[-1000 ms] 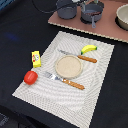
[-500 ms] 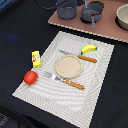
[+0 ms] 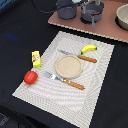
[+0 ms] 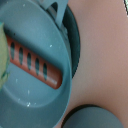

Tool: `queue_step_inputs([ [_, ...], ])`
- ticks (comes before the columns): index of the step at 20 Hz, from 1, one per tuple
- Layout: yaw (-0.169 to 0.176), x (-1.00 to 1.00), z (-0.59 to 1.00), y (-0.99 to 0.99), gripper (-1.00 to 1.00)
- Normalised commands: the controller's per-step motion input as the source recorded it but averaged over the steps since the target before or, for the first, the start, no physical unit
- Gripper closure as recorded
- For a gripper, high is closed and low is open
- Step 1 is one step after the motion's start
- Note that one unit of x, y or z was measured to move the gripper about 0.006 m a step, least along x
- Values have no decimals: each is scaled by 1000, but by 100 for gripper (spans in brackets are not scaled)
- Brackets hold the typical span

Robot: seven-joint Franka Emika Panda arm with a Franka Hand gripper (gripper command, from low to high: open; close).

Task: Interact with the objects in diverse but meaningful ways.

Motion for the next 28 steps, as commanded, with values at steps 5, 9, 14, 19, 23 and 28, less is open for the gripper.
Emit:
queue_step_inputs([
  [5, -28, 12, -33, 203, -100],
  [9, -1, 0, -6, 314, -100],
  [14, 0, -9, -122, 257, -100],
  [19, 0, -14, -202, 142, -100],
  [23, -10, -9, -212, 33, -100],
  [28, -15, -71, -232, 19, -100],
])
